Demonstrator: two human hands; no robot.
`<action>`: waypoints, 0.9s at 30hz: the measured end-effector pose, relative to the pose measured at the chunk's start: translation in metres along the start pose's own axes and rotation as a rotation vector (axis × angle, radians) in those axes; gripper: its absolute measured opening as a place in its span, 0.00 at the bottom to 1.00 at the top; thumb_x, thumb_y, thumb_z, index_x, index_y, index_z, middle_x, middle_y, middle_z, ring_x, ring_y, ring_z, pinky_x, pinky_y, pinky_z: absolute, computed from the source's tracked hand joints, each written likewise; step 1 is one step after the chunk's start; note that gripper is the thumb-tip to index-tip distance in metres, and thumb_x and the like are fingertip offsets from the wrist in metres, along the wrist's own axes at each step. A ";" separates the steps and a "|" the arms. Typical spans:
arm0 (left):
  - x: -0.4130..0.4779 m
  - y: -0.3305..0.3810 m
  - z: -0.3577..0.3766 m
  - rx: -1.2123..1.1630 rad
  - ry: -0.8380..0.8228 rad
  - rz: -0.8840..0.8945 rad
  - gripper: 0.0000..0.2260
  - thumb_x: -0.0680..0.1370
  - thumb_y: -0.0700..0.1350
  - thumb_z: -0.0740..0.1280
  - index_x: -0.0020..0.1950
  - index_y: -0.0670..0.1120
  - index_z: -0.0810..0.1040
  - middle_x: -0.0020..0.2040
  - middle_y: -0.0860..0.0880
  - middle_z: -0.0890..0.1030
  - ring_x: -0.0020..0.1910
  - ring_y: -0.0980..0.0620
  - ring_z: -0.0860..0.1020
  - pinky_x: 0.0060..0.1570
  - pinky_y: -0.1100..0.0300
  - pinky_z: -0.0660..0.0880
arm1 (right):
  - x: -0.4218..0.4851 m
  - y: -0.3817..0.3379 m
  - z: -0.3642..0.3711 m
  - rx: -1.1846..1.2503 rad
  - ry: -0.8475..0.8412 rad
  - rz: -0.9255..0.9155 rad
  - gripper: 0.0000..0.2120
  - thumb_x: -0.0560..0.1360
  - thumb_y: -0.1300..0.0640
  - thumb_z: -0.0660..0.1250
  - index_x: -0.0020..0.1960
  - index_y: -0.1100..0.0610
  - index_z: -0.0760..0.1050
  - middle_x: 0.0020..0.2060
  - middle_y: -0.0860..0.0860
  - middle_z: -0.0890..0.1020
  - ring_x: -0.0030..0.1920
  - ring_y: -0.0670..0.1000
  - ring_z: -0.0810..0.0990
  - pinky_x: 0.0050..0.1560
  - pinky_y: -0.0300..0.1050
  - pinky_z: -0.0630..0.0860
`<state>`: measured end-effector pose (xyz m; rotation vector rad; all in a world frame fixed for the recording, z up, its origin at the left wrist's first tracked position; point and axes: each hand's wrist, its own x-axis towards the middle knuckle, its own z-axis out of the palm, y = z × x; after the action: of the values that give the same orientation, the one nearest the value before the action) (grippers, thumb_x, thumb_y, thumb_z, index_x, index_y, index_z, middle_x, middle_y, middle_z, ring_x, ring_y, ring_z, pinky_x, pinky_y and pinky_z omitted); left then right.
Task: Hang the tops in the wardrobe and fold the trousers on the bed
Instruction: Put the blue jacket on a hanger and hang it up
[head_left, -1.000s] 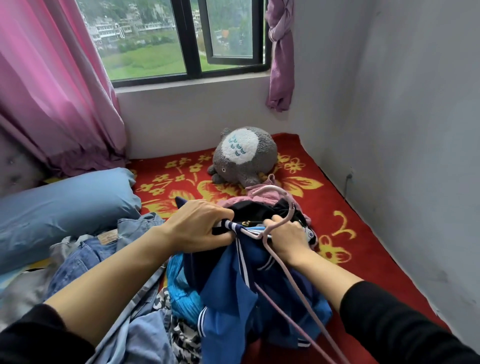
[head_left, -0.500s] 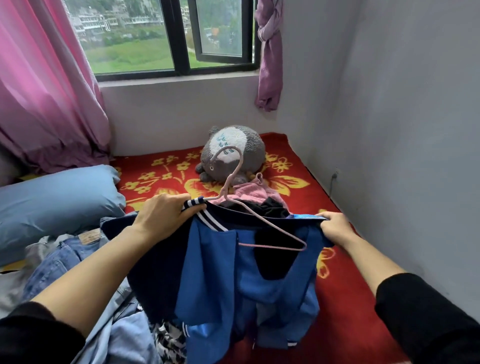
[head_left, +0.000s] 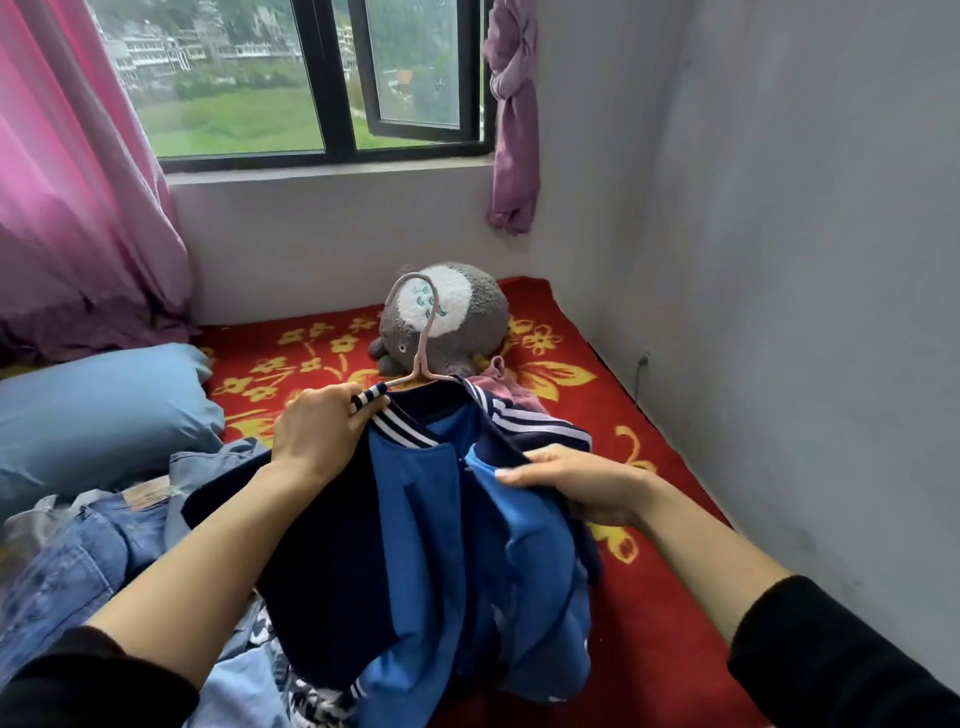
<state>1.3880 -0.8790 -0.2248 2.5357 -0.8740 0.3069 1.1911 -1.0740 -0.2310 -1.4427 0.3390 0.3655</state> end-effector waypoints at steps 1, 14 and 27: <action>0.000 -0.001 -0.007 -0.080 0.017 0.011 0.14 0.76 0.58 0.66 0.37 0.50 0.77 0.32 0.50 0.78 0.35 0.46 0.76 0.32 0.58 0.65 | 0.000 -0.003 0.002 -0.079 -0.011 -0.033 0.09 0.77 0.62 0.64 0.53 0.56 0.82 0.50 0.54 0.84 0.50 0.52 0.81 0.47 0.41 0.78; 0.013 0.027 -0.101 -0.459 0.307 0.065 0.05 0.71 0.52 0.74 0.39 0.51 0.83 0.30 0.63 0.79 0.30 0.62 0.74 0.33 0.73 0.66 | 0.029 -0.117 -0.014 -1.130 1.063 -0.850 0.13 0.76 0.52 0.65 0.56 0.57 0.72 0.50 0.52 0.76 0.54 0.55 0.73 0.58 0.49 0.60; -0.016 0.083 -0.222 -0.291 0.429 -0.016 0.13 0.70 0.58 0.72 0.47 0.51 0.82 0.37 0.56 0.80 0.34 0.62 0.75 0.37 0.64 0.70 | -0.021 -0.225 0.047 -1.150 0.881 -1.117 0.26 0.79 0.39 0.56 0.30 0.56 0.65 0.27 0.48 0.70 0.34 0.55 0.73 0.34 0.47 0.60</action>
<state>1.3092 -0.8245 -0.0078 2.0963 -0.6736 0.6400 1.2709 -1.0488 -0.0162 -2.5931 -0.0840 -1.2196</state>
